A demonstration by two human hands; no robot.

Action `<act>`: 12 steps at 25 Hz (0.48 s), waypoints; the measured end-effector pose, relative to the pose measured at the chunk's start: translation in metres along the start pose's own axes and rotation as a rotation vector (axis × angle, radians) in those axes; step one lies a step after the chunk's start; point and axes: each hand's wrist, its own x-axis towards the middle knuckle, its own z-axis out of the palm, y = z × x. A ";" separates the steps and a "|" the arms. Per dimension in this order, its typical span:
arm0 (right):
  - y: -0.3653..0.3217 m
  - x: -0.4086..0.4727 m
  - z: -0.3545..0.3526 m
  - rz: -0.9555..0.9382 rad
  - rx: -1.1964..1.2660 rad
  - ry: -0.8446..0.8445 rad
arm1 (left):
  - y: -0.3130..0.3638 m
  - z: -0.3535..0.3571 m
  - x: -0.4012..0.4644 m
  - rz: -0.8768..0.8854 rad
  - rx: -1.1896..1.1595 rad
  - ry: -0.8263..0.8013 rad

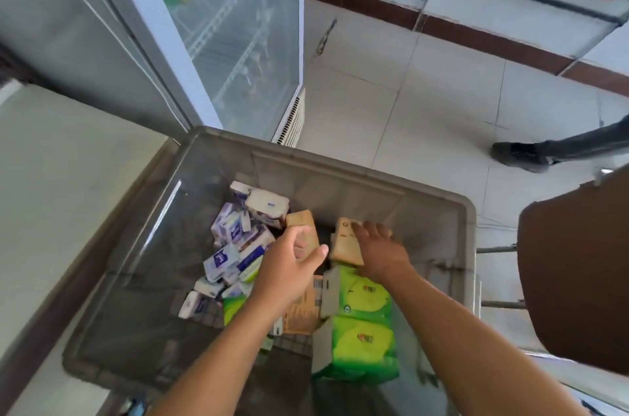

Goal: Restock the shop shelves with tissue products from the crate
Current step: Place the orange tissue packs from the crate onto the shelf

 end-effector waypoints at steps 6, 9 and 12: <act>0.003 0.012 0.014 0.002 -0.050 0.056 | -0.003 0.007 0.006 -0.037 -0.018 0.008; 0.004 0.012 0.018 -0.013 -0.014 0.035 | -0.002 0.016 0.007 -0.032 -0.007 -0.004; 0.004 0.011 0.008 -0.050 -0.060 0.044 | 0.000 0.020 0.004 -0.027 -0.020 -0.013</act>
